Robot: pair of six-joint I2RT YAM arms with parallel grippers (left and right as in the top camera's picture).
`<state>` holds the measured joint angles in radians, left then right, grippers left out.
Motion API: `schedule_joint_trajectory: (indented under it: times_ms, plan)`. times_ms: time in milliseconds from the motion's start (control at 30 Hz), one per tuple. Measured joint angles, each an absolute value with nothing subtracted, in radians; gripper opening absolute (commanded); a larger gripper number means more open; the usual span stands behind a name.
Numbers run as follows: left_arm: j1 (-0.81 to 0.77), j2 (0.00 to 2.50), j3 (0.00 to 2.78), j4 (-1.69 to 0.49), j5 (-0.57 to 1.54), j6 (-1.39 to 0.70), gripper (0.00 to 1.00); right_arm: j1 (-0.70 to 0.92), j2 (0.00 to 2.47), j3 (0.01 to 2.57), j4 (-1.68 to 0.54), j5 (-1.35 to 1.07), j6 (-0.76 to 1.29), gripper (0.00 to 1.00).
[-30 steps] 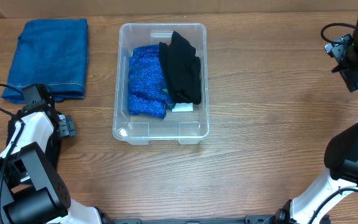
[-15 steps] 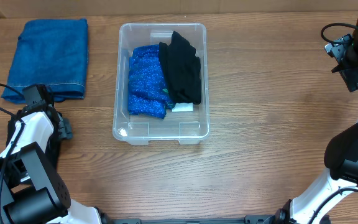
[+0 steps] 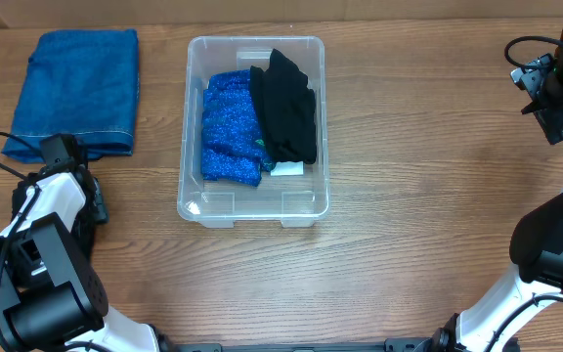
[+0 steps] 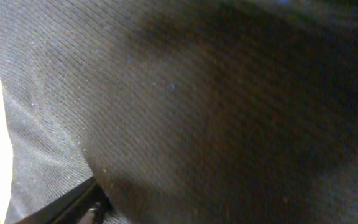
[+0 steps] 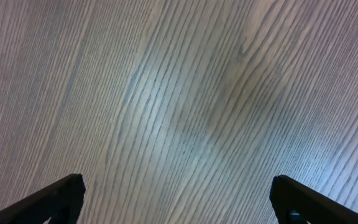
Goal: Pack container
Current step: 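Close the left gripper on the black cloth and lift it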
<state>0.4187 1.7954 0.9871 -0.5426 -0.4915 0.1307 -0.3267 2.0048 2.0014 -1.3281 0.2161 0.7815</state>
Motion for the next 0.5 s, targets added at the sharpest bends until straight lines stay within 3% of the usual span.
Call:
schedule_joint_trajectory:
  times_ms: [300, 500]
  plan:
    - [0.419, 1.803, 0.991, -0.526, -0.510, 0.131, 0.05, -0.327, 2.005, 2.001, -1.327, 0.216, 0.781, 1.00]
    - [0.414, 1.803, 0.999, -0.531, -0.514, 0.103, 0.04, -0.327, 2.005, 2.001, -1.328, 0.216, 0.781, 1.00]
